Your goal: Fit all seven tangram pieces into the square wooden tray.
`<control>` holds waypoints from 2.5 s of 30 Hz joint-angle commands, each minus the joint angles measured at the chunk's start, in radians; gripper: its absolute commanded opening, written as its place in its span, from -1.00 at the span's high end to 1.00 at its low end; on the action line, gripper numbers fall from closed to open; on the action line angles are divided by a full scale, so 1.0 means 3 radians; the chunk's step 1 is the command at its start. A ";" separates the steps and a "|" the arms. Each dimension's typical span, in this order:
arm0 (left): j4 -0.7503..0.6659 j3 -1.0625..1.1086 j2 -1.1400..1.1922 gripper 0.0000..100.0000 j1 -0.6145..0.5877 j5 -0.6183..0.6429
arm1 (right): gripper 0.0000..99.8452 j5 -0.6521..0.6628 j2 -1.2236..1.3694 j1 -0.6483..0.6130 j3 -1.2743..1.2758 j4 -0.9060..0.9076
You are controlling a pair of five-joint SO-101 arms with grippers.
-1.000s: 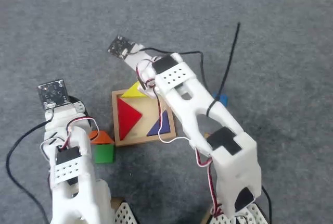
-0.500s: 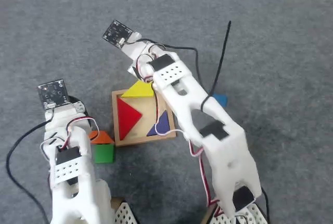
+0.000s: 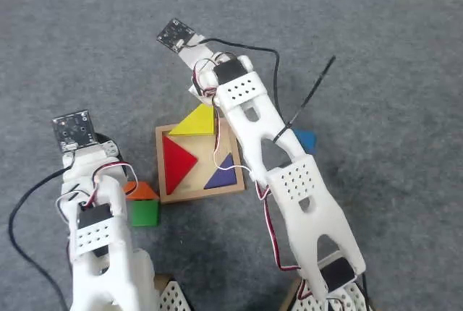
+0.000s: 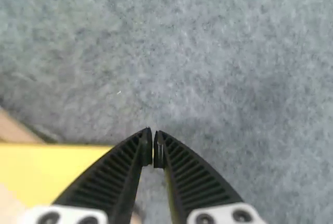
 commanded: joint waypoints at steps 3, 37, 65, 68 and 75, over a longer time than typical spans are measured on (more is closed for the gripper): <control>-0.0087 -0.0033 -0.0113 0.97 0.0000 -0.0046 | 0.98 -0.0031 0.0095 -0.0008 -0.0660 0.0509; -0.0087 -0.0033 -0.0113 0.97 -0.0046 -0.0046 | 0.98 -0.0020 0.0263 -0.0151 -0.0798 0.0887; -0.0087 -0.0033 -0.0113 0.97 -0.0046 -0.0046 | 0.98 -0.0020 0.0800 -0.0187 -0.0900 -0.0601; -0.0087 -0.0033 -0.0113 0.97 -0.0046 -0.0046 | 0.98 -0.0020 0.0795 -0.0197 -0.0900 -0.0555; -0.0087 -0.0033 -0.0113 0.97 -0.0046 -0.0046 | 0.98 0.0271 0.0795 -0.0345 -0.0905 -0.0197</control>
